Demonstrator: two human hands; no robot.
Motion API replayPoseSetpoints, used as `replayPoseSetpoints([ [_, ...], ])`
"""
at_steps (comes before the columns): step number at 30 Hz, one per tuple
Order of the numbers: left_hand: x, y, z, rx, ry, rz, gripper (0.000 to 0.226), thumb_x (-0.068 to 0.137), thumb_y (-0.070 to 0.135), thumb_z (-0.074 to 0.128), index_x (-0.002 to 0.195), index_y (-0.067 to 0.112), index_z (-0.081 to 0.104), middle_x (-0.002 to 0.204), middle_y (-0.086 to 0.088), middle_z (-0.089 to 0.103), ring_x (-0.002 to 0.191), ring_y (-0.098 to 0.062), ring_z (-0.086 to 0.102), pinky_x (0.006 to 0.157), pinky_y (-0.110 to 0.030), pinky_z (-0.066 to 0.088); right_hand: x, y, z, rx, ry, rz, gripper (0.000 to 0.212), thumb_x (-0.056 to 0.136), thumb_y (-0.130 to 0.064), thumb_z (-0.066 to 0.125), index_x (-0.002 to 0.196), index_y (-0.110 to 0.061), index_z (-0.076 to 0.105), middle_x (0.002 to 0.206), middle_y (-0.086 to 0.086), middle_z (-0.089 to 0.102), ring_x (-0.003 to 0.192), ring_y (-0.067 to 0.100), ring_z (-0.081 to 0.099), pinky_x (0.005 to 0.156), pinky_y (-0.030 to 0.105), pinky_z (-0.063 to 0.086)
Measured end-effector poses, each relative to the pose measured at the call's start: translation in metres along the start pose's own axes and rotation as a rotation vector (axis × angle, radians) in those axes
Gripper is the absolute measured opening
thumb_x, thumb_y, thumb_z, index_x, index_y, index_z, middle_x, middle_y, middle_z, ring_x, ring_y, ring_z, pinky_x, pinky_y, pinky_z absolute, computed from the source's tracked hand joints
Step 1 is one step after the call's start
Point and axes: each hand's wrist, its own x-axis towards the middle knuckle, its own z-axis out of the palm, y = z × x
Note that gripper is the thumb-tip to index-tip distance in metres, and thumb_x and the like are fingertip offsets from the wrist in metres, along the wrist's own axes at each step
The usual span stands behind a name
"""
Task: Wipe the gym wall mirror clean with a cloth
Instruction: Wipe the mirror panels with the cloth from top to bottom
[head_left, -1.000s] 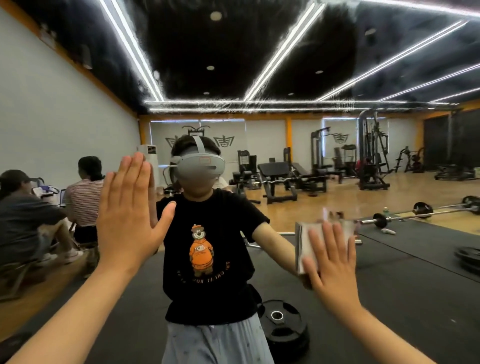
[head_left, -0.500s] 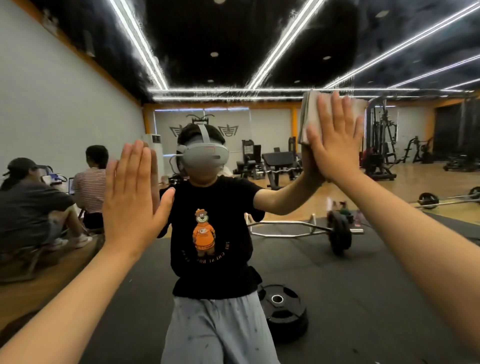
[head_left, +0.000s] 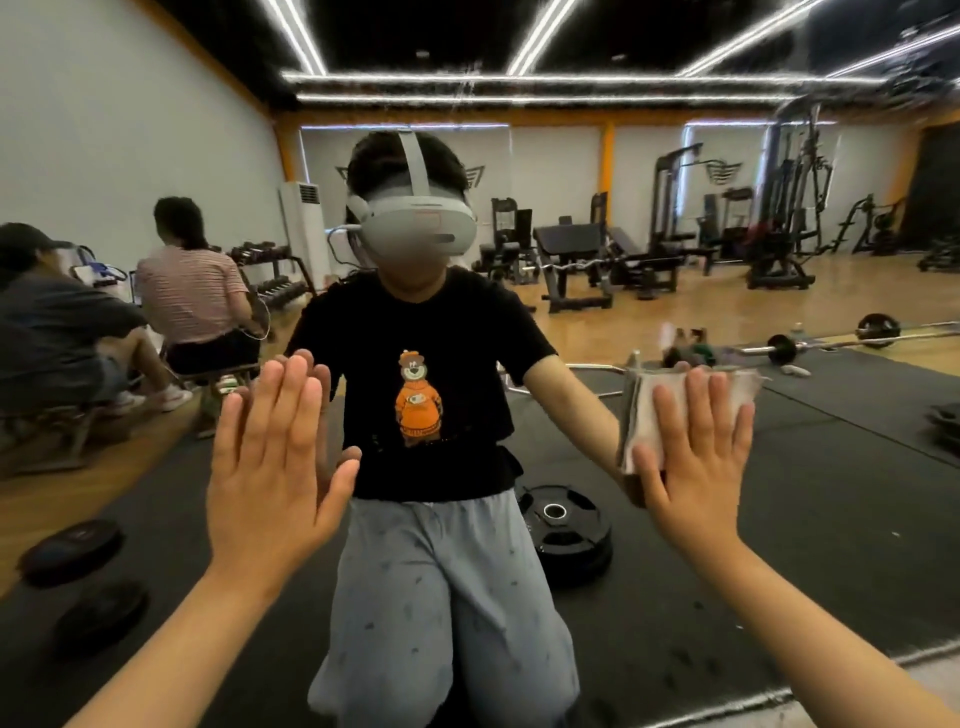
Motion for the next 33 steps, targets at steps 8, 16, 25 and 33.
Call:
replayPoseSetpoints([
  [8,-0.001,0.001,0.002,-0.017,-0.019,-0.016,0.071,0.101,0.042,0.026,0.158,0.008,0.001,0.166,-0.004,-0.010,0.153,-0.021,-0.003,0.124,-0.043,0.001,0.057,-0.116,0.003,0.064,0.057,0.086,0.061,0.103,-0.041,0.030,0.157,-0.024,0.009,0.163,0.012,0.016,0.151,0.028,0.004,0.120,0.059,0.004],
  [16,0.000,-0.008,-0.012,-0.334,0.090,-0.133,0.069,0.100,0.030,0.031,0.157,0.005,0.002,0.165,-0.005,-0.007,0.153,-0.023,-0.005,0.123,-0.045,-0.003,0.085,-0.241,0.007,0.125,-0.005,-0.191,0.055,0.103,-0.045,0.040,0.154,-0.028,0.030,0.164,0.003,0.017,0.153,0.024,0.011,0.122,0.055,0.005],
  [25,-0.003,-0.009,-0.009,-0.122,-0.011,-0.122,0.067,0.101,0.033,0.029,0.154,-0.005,0.012,0.160,-0.028,0.011,0.151,-0.023,-0.010,0.123,-0.046,-0.003,-0.070,-0.187,0.044,0.067,-0.075,-0.301,0.054,0.102,-0.045,0.037,0.154,-0.032,0.029,0.167,-0.004,0.007,0.153,0.019,0.008,0.123,0.050,0.001],
  [33,-0.002,-0.005,-0.003,-0.020,0.012,-0.149,0.070,0.104,0.042,0.023,0.153,-0.006,0.012,0.158,-0.031,0.013,0.150,-0.024,-0.008,0.123,-0.047,-0.001,-0.105,-0.145,0.039,0.048,-0.150,-0.278,0.052,0.106,-0.041,0.028,0.156,-0.038,0.017,0.166,-0.010,0.002,0.153,0.012,0.005,0.123,0.043,-0.002],
])
